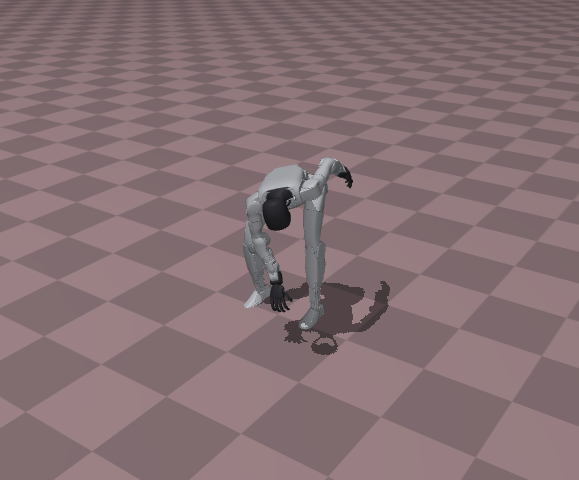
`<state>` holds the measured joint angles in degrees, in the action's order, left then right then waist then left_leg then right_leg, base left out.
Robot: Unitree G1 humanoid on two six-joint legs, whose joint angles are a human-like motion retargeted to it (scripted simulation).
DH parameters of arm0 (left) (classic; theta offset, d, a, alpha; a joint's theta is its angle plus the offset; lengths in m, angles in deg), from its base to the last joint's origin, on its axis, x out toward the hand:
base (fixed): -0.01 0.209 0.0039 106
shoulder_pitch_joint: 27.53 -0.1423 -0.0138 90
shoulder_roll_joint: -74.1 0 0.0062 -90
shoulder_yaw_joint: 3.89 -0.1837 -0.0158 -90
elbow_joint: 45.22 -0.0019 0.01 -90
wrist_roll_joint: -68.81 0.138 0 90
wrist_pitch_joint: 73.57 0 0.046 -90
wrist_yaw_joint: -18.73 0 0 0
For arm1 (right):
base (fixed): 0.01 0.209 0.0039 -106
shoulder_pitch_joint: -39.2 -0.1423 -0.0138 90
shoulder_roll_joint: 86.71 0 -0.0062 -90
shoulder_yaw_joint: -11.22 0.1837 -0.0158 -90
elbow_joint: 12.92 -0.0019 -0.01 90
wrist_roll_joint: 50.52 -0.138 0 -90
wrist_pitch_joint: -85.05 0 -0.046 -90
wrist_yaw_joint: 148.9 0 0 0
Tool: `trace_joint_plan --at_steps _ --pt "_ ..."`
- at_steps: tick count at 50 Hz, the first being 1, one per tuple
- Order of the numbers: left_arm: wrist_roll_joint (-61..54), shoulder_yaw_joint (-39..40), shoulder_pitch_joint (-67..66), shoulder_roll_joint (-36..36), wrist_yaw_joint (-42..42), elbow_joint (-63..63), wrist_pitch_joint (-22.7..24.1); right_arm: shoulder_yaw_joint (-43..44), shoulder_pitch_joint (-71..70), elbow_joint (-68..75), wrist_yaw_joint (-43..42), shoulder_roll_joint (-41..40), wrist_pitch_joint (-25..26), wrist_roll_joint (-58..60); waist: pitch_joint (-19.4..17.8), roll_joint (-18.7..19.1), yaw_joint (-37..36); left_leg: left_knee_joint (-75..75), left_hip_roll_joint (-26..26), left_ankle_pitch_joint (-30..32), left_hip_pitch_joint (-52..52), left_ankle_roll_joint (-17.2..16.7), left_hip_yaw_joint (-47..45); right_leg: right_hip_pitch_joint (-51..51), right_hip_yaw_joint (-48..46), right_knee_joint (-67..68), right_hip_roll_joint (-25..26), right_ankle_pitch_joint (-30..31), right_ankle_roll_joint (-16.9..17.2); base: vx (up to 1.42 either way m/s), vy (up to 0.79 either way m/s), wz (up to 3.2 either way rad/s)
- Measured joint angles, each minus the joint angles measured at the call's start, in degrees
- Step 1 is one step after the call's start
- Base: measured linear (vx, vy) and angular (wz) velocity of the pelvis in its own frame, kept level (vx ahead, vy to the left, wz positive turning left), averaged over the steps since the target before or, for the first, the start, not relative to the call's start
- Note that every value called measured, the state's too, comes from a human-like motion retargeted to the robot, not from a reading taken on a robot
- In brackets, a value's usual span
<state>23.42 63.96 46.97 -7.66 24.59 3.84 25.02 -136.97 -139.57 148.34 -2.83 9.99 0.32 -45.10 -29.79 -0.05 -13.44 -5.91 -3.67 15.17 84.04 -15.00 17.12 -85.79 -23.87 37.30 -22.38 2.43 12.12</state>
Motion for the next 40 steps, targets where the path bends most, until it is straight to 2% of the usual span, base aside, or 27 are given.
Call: trace_joint_plan --at_steps 5,11,15,17,18,20,25,30,35,37,40 --pt "1.78 4.86 1.36 -0.42 1.49 -3.82 0.25 0.06 11.79 -2.88 0.99 -4.21 -1.06 3.12 0.00 -5.02 0.60 -2.60 1.70 -2.66 -9.30 0.00 -1.58 10.90 0.89 -3.03 2.41 -0.23 0.07 0.06 -0.10 -0.69" --pt "7.25 12.58 2.51 -0.87 2.86 -8.06 0.34 5.65 27.36 -11.35 1.78 -8.79 -4.22 3.99 0.00 -11.60 0.60 -8.66 4.51 -8.40 -22.65 0.00 -5.13 27.65 3.16 -9.02 6.57 -0.32 0.61 0.10 -0.07 -0.94" --pt "11.76 15.26 4.62 -1.53 4.01 -10.65 0.09 11.09 38.51 -17.26 3.64 -9.92 -6.32 1.47 0.00 -13.92 0.31 -10.02 6.65 -11.78 -33.98 0.00 -7.69 40.33 4.85 -14.06 9.26 -0.15 1.03 0.16 -0.01 -0.90" --pt "12.99 15.81 4.99 -1.69 5.40 -11.51 -0.11 12.73 44.79 -19.71 5.29 -10.07 -6.65 0.57 2.47 -14.46 0.79 -7.47 8.00 -11.80 -39.71 0.34 -8.43 46.24 5.43 -18.54 11.02 0.91 0.92 0.16 -0.04 -0.81" --pt "10.80 15.52 5.55 -0.85 7.70 -11.07 -0.42 12.64 47.30 -20.84 5.70 -10.13 -5.90 -0.33 3.89 -14.84 0.93 -0.32 9.39 -8.56 -44.50 1.34 -7.97 50.09 5.68 -24.55 13.01 3.22 0.06 0.14 -0.07 -0.82" --pt "11.12 15.58 6.17 -0.95 9.53 -11.49 -0.82 13.51 53.15 -22.81 7.56 -9.42 -5.93 -0.84 6.77 -15.32 1.57 3.06 9.85 -8.21 -50.23 2.25 -9.58 54.95 6.98 -28.19 13.72 4.09 0.05 0.17 0.04 -0.76" --pt "14.01 15.85 9.19 -2.19 11.92 -13.10 -1.21 17.79 67.08 -26.46 12.81 -5.57 -6.21 -1.58 12.32 -15.32 1.86 5.06 9.09 -11.25 -62.12 3.68 -14.62 64.44 10.71 -30.58 12.91 2.85 1.02 0.20 0.12 -0.72" --pt "14.41 15.15 14.01 -2.93 13.75 -13.31 -1.77 24.77 78.15 -23.20 14.34 -4.43 -4.89 -5.53 15.30 -13.97 -0.11 10.86 7.99 -12.46 -75.75 4.28 -18.98 73.80 13.94 -32.34 11.92 0.69 1.52 0.19 0.10 -0.69" --pt "14.76 14.20 18.55 -4.25 12.45 -13.13 -2.30 33.20 84.53 -12.87 16.10 -6.47 -2.76 -7.54 18.97 -11.99 -1.00 10.91 6.68 -15.51 -83.14 4.15 -21.08 81.18 15.25 -34.94 10.81 -0.59 2.22 0.17 0.08 -0.35" --pt "11.83 12.35 18.64 -4.57 10.96 -12.56 -1.84 33.72 86.75 -9.50 18.12 -6.36 -3.86 -7.54 21.14 -10.33 0.11 10.91 6.85 -17.11 -85.36 4.64 -20.34 83.72 14.69 -35.00 11.04 -2.33 0.70 0.16 0.05 0.04" --pt "13.17 10.88 20.14 -6.04 10.08 -12.93 -2.31 35.15 89.07 -6.85 19.24 -5.97 -2.99 -6.31 23.50 -8.41 1.39 10.91 6.49 -17.95 -87.46 4.84 -20.41 86.12 14.56 -35.60 10.70 -2.99 0.89 0.10 0.05 -0.03"
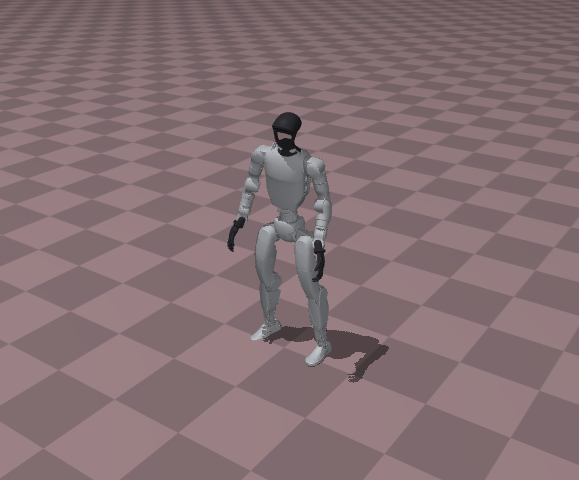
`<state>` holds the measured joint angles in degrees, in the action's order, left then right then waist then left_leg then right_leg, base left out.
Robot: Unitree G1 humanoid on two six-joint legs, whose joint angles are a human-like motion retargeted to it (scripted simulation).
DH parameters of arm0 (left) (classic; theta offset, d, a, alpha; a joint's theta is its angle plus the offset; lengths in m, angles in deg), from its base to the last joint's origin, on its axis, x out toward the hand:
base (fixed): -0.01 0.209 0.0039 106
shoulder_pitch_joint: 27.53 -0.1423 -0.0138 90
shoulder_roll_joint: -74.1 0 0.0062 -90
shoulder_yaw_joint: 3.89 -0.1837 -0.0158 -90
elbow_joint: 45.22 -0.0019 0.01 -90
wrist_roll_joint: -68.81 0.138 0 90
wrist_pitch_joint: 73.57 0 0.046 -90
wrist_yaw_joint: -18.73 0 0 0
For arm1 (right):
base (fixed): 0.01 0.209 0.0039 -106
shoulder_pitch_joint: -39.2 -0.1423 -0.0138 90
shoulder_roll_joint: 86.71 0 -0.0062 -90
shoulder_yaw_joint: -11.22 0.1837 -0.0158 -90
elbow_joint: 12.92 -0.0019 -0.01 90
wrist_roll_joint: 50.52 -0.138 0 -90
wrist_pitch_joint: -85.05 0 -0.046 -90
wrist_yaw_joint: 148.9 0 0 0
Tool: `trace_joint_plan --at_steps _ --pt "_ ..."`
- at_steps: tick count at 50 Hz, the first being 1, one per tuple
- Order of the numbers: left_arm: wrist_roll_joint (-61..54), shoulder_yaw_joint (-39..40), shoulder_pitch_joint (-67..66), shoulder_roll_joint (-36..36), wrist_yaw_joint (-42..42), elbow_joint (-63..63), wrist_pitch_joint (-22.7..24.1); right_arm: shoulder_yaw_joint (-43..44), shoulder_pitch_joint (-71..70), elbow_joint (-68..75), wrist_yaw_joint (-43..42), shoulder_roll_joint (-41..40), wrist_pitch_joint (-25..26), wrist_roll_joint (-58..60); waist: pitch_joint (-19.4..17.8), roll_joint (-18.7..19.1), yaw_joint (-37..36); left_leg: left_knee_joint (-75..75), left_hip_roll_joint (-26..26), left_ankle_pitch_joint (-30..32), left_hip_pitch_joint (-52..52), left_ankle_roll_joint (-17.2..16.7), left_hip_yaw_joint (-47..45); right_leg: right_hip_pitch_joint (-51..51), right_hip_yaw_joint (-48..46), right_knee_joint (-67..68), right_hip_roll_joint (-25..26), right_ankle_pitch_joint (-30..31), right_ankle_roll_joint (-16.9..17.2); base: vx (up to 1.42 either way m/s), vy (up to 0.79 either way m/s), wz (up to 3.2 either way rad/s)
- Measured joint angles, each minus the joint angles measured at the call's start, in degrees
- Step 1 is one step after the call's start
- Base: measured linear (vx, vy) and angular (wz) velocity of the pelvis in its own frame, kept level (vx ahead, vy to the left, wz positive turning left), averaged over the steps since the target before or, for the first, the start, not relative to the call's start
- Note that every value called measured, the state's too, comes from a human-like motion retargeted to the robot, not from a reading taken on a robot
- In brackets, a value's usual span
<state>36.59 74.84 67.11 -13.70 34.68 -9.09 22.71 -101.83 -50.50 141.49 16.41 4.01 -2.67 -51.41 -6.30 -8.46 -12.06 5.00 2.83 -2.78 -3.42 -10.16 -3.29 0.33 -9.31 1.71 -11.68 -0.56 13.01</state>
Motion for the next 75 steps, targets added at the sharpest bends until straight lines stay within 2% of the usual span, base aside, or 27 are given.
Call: trace_joint_plan --at_steps 13,21,34,42,50,55,58,60,62,65,70,73,75 --pt "8.10 -1.14 -2.23 -1.59 -2.72 -4.38 -1.76 0.15 6.23 -7.72 4.72 2.66 -2.42 -0.01 6.36 5.77 7.68 0.00 -0.12 -2.21 -6.19 -0.10 -3.42 3.29 3.44 1.88 -0.02 -2.87 -0.88 0.05 0.01 -0.24" --pt "1.90 -1.70 -3.91 -2.75 -1.31 -10.41 -3.10 1.93 5.21 -6.82 0.55 3.30 -1.75 0.00 7.16 8.58 10.92 0.00 0.49 -2.67 -7.99 -0.35 -6.09 3.13 6.05 2.72 0.86 -3.40 -1.38 0.01 -0.02 -0.29" --pt "-12.71 -3.15 -13.59 -0.90 -3.54 8.53 -4.81 3.29 7.03 -9.33 -1.29 4.58 -0.01 0.74 6.87 10.53 11.70 0.00 1.49 -3.06 -8.27 -0.80 -10.59 0.46 10.33 3.34 2.57 -2.95 -2.01 0.01 -0.03 -0.29" --pt "-14.14 -4.94 -9.14 -2.81 -1.38 11.12 -4.47 4.85 9.67 -17.10 -1.83 7.52 -1.40 -0.64 4.07 11.08 13.47 0.00 1.54 -2.50 -7.15 -0.66 -13.67 -2.52 13.75 3.19 3.37 -1.66 -2.24 -0.04 -0.03 -0.36" --pt "-9.42 -7.99 6.74 -5.66 1.63 4.29 -2.88 7.04 11.16 -25.87 -3.07 10.71 -4.23 -5.21 -4.63 10.05 16.65 0.00 0.50 -0.44 -1.98 -0.06 -16.28 -8.81 17.46 1.73 3.18 2.03 -1.27 -0.15 -0.02 -0.33" --pt "-8.50 -9.55 18.91 -6.12 4.48 0.22 -1.03 6.82 11.77 -30.74 -3.82 12.82 -5.33 -7.09 -12.18 8.16 19.34 -0.23 -1.17 2.45 5.58 1.04 -17.49 -16.15 20.01 -0.37 1.90 6.15 0.13 -0.26 -0.01 -0.22" --pt "-10.20 -11.57 27.41 -5.49 5.70 -1.71 0.44 5.59 11.62 -33.64 -4.44 14.65 -5.89 -7.90 -17.11 6.28 21.18 -4.50 -2.03 2.72 13.82 2.00 -18.53 -22.37 22.05 -1.95 0.51 9.33 1.33 -0.32 -0.03 -0.13" --pt "-6.23 -13.18 33.87 -5.46 6.36 -3.52 -0.31 5.09 10.94 -35.16 -4.41 15.29 -4.22 -8.03 -20.60 5.54 21.37 -4.36 -0.36 4.65 18.36 -0.48 -19.54 -26.13 21.79 -4.63 2.43 14.61 1.99 -0.31 -0.26 -0.14" --pt "-6.48 -15.19 39.59 -4.49 6.61 -4.71 0.00 4.06 11.44 -37.47 -4.00 16.86 -4.37 -8.65 -23.34 4.56 23.01 -8.61 0.46 4.09 24.92 -0.59 -19.81 -30.44 22.20 -5.78 2.55 16.85 1.99 -0.29 -0.15 0.08" --pt "-7.35 -18.45 47.16 -1.97 6.28 -7.41 0.16 2.60 13.70 -41.24 -4.09 19.40 -5.31 -10.16 -23.50 3.79 26.64 -18.65 2.89 1.65 38.82 -1.25 -19.61 -39.62 22.18 -6.37 3.13 19.70 1.99 -0.26 -0.06 0.29" --pt "-6.49 -22.72 60.38 3.97 6.93 -11.24 -0.87 1.63 17.53 -46.74 -3.61 23.50 -6.15 -12.96 -23.50 5.39 32.75 -33.40 7.31 -0.81 62.34 -2.02 -17.86 -55.76 21.55 -6.66 4.59 23.40 1.99 -0.21 0.05 0.25" --pt "-3.28 -23.18 66.30 7.30 6.36 -12.37 -2.36 4.72 22.94 -50.14 -3.83 25.56 -8.11 -14.57 -23.50 6.32 33.38 -46.39 13.76 -2.61 76.21 -4.30 -16.12 -64.72 19.75 -3.50 8.80 22.81 1.99 -0.13 -0.09 -0.53" --pt "-4.38 -26.08 70.91 10.06 7.44 -12.35 -2.55 4.10 23.99 -50.98 -4.41 26.57 -7.91 -14.23 -23.50 6.12 33.98 -49.62 15.27 -2.43 83.21 -4.42 -16.01 -70.77 20.12 -2.62 9.68 23.33 1.99 -0.12 0.03 -0.43"
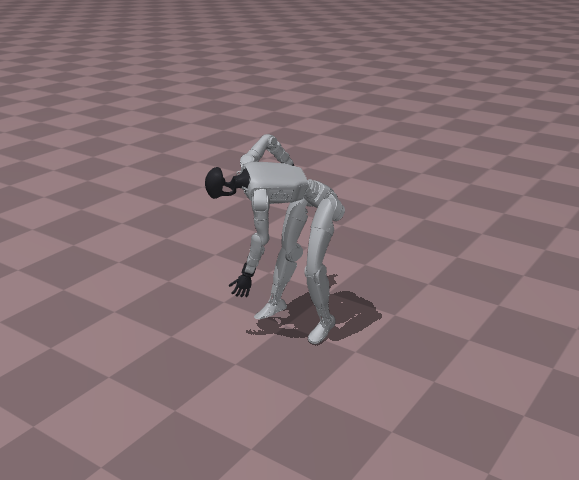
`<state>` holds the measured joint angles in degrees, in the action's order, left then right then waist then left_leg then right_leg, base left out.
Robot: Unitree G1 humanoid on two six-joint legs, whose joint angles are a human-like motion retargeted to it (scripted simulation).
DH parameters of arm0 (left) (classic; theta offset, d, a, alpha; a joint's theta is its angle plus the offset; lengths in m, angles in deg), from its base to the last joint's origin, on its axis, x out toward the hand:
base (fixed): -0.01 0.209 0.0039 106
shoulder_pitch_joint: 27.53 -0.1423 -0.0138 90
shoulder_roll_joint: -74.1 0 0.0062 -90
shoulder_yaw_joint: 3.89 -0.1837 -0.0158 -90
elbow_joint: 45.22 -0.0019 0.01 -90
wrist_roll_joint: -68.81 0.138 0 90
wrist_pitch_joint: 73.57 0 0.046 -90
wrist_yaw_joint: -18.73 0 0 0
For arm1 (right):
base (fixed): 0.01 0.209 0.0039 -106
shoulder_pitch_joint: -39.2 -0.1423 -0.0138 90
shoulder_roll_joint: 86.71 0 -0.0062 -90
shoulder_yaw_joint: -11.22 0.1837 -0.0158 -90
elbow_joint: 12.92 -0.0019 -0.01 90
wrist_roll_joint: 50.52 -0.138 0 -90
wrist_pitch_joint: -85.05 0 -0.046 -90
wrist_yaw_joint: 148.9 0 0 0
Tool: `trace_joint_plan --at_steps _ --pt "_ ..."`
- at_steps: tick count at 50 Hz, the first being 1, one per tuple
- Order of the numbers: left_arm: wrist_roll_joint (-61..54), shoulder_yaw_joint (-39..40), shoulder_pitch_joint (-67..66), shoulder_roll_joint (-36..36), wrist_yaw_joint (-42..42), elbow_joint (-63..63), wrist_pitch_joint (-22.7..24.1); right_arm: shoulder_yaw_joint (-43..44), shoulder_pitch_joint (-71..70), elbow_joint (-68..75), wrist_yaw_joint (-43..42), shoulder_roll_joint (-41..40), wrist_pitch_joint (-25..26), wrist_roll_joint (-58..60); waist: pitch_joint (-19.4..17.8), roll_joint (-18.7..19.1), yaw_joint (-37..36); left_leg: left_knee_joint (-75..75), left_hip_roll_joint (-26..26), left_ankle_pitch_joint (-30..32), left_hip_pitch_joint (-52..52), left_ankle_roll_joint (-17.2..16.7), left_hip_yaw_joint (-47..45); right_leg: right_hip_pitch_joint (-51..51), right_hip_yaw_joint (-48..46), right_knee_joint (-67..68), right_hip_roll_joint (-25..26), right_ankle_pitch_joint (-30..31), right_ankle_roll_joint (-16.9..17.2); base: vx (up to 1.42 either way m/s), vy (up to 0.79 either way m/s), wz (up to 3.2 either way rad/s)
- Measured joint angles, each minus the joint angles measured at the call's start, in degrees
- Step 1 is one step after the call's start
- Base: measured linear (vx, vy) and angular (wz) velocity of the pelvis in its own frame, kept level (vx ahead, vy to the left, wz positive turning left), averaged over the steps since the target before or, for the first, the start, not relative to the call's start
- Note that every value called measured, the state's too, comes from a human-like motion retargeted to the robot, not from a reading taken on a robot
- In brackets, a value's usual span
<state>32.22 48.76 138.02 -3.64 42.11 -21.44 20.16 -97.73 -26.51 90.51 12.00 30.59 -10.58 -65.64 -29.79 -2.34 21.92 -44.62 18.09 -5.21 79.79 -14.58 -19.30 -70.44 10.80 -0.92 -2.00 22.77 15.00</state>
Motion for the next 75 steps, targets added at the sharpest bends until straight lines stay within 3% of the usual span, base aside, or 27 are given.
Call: trace_joint_plan --at_steps 4,12,15,19,25,28,32,40,48,58,65,67,75 --pt "-4.20 -8.62 8.32 6.28 2.62 0.63 0.83 -5.42 -3.27 0.23 -0.56 2.34 1.20 1.46 0.00 -1.73 2.18 -2.14 0.66 1.05 9.64 1.36 -1.28 -9.02 1.71 -0.97 -0.12 2.17 0.00 -0.09 0.06 -0.03" --pt "-0.60 -14.90 12.87 10.75 2.85 -0.32 -0.37 -8.47 -5.88 -1.85 -4.59 4.23 -0.56 2.20 0.00 -8.49 1.96 -5.23 3.60 0.06 10.17 1.99 -4.31 -10.38 4.70 -1.80 1.85 4.02 0.00 -0.05 -0.01 -0.37" --pt "2.88 -16.02 11.40 11.94 1.89 0.86 -0.14 -7.48 -7.83 -2.55 -6.19 3.05 -1.67 1.19 0.00 -7.84 1.68 -5.31 3.36 0.13 10.17 1.67 -3.07 -9.53 3.45 -1.66 1.76 3.84 0.00 -0.04 0.01 -0.01" --pt "6.15 -17.11 5.50 11.41 1.00 3.82 1.08 -4.13 -9.28 -2.12 -7.82 0.50 -2.48 1.17 0.00 -4.11 0.00 -4.59 2.27 0.72 9.22 0.80 0.49 -6.48 -0.09 -1.43 1.46 3.13 0.00 -0.04 -0.03 0.29" --pt "12.06 -12.62 -10.65 4.30 -1.88 7.33 2.68 -0.32 -9.37 1.98 -12.21 -1.95 -0.97 12.24 0.00 0.10 -5.27 -0.13 0.23 0.38 -5.84 -0.28 2.89 8.76 -3.67 -2.23 1.04 1.26 0.00 0.02 -0.07 0.34" --pt "9.24 -9.06 -16.44 2.03 -2.45 9.39 3.83 -0.19 -13.14 5.42 -14.76 -4.60 2.32 19.37 0.00 2.07 -7.23 10.89 -4.11 1.54 -17.39 0.02 4.19 17.03 -4.47 -4.08 -1.43 0.97 0.00 0.11 0.01 0.74" --pt "10.53 -1.29 -26.82 0.82 -4.22 14.08 4.29 1.85 -16.77 9.07 -14.73 -8.60 2.42 19.03 0.16 3.06 -10.12 18.39 -6.56 2.13 -32.11 0.45 5.64 29.33 -6.70 -3.75 -2.65 -2.37 0.00 0.18 -0.11 0.58" --pt "12.51 7.08 -45.87 3.99 -9.38 22.39 3.92 4.61 -19.87 17.37 -7.27 -14.55 1.64 6.90 8.87 4.69 -16.78 36.91 -10.88 5.56 -58.59 1.64 8.67 48.98 -11.28 -1.87 -5.03 -10.44 0.00 0.26 -0.10 0.56" --pt "13.42 18.75 -54.18 3.35 -11.20 18.89 2.10 5.56 -19.83 21.44 -4.53 -13.87 2.57 8.68 16.74 6.72 -22.63 45.80 -12.53 5.88 -74.20 2.30 13.12 62.38 -16.66 0.66 -6.71 -17.42 0.00 0.22 0.00 0.57" --pt "13.33 31.44 -65.08 -3.47 -14.10 17.60 1.77 7.40 -20.50 28.73 -0.96 -16.88 4.73 10.55 20.96 6.34 -26.00 49.60 -14.25 4.60 -83.86 2.82 18.38 72.72 -22.42 2.89 -9.06 -22.94 -0.89 0.13 0.04 0.51" --pt "19.89 32.31 -74.59 -8.71 -17.25 13.89 1.56 5.41 -20.85 38.62 5.69 -19.14 6.42 15.36 23.60 5.19 -28.59 49.61 -14.51 3.45 -86.24 3.04 20.00 76.18 -24.25 2.92 -9.38 -24.38 -1.31 0.09 0.03 0.22" --pt "18.45 30.47 -77.32 -9.68 -18.38 10.87 1.47 3.21 -19.54 41.30 9.01 -19.62 4.45 16.28 25.91 4.30 -29.26 45.30 -14.72 0.46 -84.00 4.52 20.09 75.21 -25.09 5.34 -9.90 -26.76 -2.18 0.10 0.03 0.23" --pt "15.35 30.33 -79.31 -15.61 -19.58 -6.36 -1.27 -2.18 -18.88 46.85 13.17 -20.42 5.92 22.41 28.35 3.15 -31.08 47.83 -15.21 1.74 -86.15 4.33 21.94 77.71 -26.00 3.77 -10.05 -26.84 -2.58 0.07 0.02 0.13"
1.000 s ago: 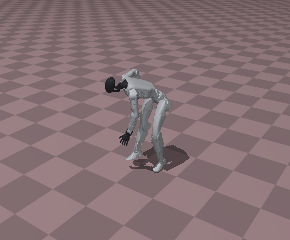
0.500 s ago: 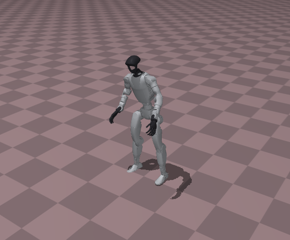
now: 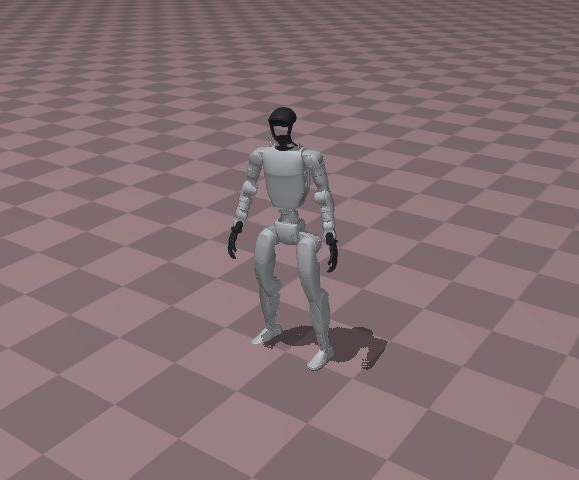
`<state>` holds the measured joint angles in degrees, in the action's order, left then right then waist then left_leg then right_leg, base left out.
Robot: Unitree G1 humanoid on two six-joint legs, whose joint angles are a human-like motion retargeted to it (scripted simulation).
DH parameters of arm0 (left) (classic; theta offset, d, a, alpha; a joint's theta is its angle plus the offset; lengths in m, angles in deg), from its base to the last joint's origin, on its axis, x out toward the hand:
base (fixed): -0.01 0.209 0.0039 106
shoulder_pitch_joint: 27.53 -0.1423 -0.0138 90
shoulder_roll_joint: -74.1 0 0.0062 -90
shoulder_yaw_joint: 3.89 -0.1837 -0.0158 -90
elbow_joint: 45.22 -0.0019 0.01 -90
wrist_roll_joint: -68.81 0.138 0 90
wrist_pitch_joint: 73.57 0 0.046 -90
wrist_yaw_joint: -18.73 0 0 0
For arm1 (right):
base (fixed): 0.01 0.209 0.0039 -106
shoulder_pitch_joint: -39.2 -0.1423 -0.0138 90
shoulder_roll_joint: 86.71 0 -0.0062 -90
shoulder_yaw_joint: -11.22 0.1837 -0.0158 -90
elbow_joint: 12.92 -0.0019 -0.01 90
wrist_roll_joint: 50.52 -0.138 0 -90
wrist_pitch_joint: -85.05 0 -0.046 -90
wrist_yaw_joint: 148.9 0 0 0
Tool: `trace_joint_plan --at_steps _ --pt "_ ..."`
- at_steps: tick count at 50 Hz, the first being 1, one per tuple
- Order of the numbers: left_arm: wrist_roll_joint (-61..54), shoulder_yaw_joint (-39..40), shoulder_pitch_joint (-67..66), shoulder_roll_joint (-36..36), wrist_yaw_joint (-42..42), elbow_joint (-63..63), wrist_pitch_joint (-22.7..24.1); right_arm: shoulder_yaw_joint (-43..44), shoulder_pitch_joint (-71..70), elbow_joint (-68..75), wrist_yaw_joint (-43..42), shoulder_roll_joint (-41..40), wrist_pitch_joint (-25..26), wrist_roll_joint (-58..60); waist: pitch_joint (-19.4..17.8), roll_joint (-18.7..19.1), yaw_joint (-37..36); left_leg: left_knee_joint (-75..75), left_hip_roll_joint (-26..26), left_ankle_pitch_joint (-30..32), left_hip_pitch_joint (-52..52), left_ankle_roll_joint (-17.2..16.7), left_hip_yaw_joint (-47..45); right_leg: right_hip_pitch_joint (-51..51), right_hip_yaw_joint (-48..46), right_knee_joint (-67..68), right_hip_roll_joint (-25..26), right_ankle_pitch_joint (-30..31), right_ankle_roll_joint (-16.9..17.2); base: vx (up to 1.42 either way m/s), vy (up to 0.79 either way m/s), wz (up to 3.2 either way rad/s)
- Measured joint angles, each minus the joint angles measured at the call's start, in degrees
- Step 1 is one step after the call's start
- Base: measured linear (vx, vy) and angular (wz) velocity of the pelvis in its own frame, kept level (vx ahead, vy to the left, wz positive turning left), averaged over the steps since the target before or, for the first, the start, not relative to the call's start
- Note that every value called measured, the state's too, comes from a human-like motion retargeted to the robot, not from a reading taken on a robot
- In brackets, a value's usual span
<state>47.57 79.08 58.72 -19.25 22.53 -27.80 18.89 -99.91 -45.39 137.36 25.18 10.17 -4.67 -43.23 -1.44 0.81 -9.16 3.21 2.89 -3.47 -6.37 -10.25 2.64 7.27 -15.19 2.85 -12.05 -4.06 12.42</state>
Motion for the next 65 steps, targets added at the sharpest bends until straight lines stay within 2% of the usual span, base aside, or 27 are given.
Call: trace_joint_plan --at_steps 7,15,22,27,33,37,42,45,47,55,60,65 --pt "-3.36 2.09 -1.69 -1.51 3.97 -2.46 0.93 0.10 2.45 -7.63 0.56 1.13 -1.52 -0.82 1.29 -1.39 0.79 -0.42 -0.58 0.17 0.74 -0.04 2.06 0.72 -2.11 0.06 -0.51 -0.65 -0.40 0.05 0.01 0.25" --pt "-6.97 0.10 -4.19 1.06 6.34 10.20 2.25 -2.05 1.64 -18.75 -0.26 4.15 -2.79 -2.60 1.80 -2.84 -0.32 -0.39 -0.75 0.60 2.16 0.23 3.84 0.21 -3.91 0.37 -0.63 -0.75 -0.34 0.02 -0.01 0.20" --pt "-4.67 -0.48 -5.33 5.13 4.88 21.06 3.33 -5.12 -3.06 -26.64 0.69 7.48 -4.42 -0.41 1.17 -4.39 -2.29 1.69 -0.35 2.26 3.64 0.13 5.50 -1.04 -5.53 -0.24 -0.17 -0.11 -0.10 -0.02 -0.03 0.22" --pt "-3.80 -2.12 -4.99 7.51 5.69 26.11 3.78 -6.60 -8.92 -25.45 -1.61 6.03 -4.49 -3.08 -2.05 -5.08 -4.45 1.74 0.04 3.28 6.40 -0.21 6.41 -2.84 -6.31 -1.34 0.47 1.20 0.10 -0.08 -0.04 0.17" --pt "-6.53 -3.97 -5.53 9.42 7.83 31.98 4.23 -11.50 -21.95 -13.93 -7.96 0.78 -2.74 -4.00 -10.21 -4.02 -7.45 1.78 1.57 4.99 11.53 -1.07 6.32 -8.64 -5.59 -0.61 1.87 3.28 -0.18 -0.18 -0.05 -0.01" --pt "-10.26 -4.62 -5.80 10.68 8.00 35.57 5.06 -14.02 -32.85 -5.81 -11.83 -2.46 -1.88 -2.29 -18.11 -2.62 -8.63 1.78 2.89 7.17 17.62 -1.99 7.38 -16.16 -5.76 3.15 2.62 3.83 -1.57 -0.29 -0.08 0.18" --pt "-10.35 -3.72 -5.36 10.70 6.89 38.92 7.38 -15.85 -48.56 0.59 -17.14 -4.44 1.04 -1.84 -27.60 -0.31 -8.04 1.79 3.93 12.92 31.00 -3.32 10.66 -31.56 -7.84 11.00 2.29 4.33 -4.40 -0.36 -0.09 0.42" --pt "-13.17 -5.48 -8.10 11.83 6.71 41.75 8.85 -20.03 -55.66 2.39 -20.45 -3.11 0.72 -2.40 -28.35 1.11 -7.95 1.79 4.17 15.98 42.55 -4.36 13.70 -44.04 -9.78 16.39 1.51 3.99 -6.04 -0.32 -0.03 0.59" --pt "-14.07 -7.31 -11.39 11.98 5.41 43.22 9.75 -21.15 -60.89 6.71 -21.66 -3.11 1.44 1.05 -28.35 0.40 -7.82 1.04 0.73 16.17 48.33 -4.75 11.50 -54.81 -8.14 27.19 -3.97 2.05 -3.98 -0.19 0.16 0.59" --pt "-20.69 -11.11 -17.97 14.53 3.05 45.69 10.42 -34.29 -89.04 16.68 -22.82 -0.22 3.20 11.24 -28.35 3.54 -6.79 -2.26 -1.95 21.03 77.66 -4.75 14.25 -84.22 -9.56 34.18 -7.45 5.40 -3.21 -0.20 0.06 0.54" --pt "-19.59 -12.62 -19.48 16.38 1.56 46.04 9.87 -40.27 -100.47 13.42 -22.27 3.64 2.10 13.11 -28.35 5.47 -6.96 -2.20 -2.98 23.18 89.57 -4.75 16.07 -96.54 -10.75 37.46 -9.24 5.88 -3.37 -0.07 0.01 0.56" --pt "-16.08 -15.57 -19.16 17.34 4.13 45.32 11.52 -44.99 -103.23 11.11 -21.46 8.08 1.04 13.73 -28.35 9.29 -9.49 -2.23 -3.12 23.83 92.18 -4.75 18.71 -97.23 -13.55 37.52 -9.53 5.53 -4.31 -0.01 -0.01 0.18"
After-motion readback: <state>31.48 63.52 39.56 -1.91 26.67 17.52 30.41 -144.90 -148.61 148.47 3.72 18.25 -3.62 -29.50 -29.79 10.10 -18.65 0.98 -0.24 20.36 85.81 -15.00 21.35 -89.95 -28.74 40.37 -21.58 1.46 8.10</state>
